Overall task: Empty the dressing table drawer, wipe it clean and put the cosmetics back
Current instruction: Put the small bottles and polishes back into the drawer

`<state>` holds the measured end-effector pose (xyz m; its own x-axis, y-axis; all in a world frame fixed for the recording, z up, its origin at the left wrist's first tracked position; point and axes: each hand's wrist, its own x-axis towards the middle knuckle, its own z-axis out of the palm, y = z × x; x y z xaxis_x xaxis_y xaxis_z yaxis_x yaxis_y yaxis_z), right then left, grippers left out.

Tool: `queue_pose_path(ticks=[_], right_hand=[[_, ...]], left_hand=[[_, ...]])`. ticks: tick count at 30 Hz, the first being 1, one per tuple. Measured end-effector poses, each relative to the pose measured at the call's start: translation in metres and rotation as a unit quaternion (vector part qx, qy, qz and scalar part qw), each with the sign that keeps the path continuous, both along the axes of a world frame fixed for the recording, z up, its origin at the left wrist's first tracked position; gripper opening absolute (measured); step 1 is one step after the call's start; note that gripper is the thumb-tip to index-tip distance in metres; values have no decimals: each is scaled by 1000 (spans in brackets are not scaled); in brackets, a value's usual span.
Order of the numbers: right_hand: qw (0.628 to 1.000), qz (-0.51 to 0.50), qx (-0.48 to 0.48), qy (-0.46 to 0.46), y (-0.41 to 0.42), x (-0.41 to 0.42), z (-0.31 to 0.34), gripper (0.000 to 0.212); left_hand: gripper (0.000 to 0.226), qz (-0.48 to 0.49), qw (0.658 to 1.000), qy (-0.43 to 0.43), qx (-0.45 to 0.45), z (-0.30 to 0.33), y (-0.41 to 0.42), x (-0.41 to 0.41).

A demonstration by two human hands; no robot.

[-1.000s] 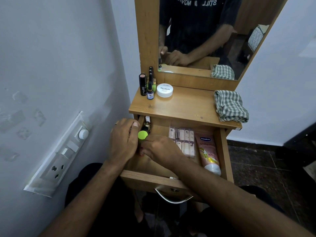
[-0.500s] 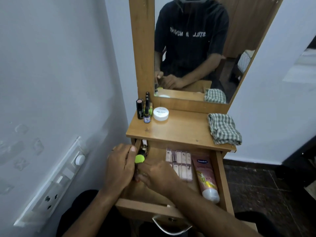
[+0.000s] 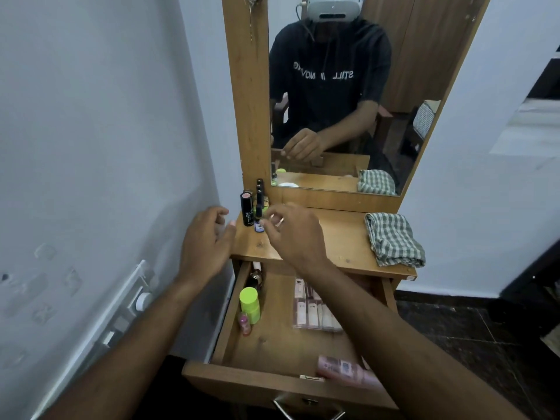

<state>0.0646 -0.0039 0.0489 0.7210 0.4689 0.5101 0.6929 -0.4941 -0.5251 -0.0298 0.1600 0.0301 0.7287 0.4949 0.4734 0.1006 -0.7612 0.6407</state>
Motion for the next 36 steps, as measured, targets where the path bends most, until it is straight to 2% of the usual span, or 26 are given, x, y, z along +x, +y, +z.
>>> queue_pose_path(ticks=[5,9,14,22,27,36], right_hand=[[1000,-5,-26,-15,23,14,18,25],[996,-5,-86,-31,32,17,14,23],[993,3,-109,-40,33,14,11,20],[997,5,-71,-29,37,15,17,7],[999,3,-43,-19,39,16,11,10],[993,2,113,29,-11,-22,5,13]], left_hand=[[47,0,996,89,4,19,11,38],[46,-13,997,69,45,22,8,46],[44,-35,996,52,58,26,9,51],[34,-65,996,35,56,22,6,57],[35,-59,996,33,60,17,4,58],[24,-55,997,-6,63,11,-3,57]])
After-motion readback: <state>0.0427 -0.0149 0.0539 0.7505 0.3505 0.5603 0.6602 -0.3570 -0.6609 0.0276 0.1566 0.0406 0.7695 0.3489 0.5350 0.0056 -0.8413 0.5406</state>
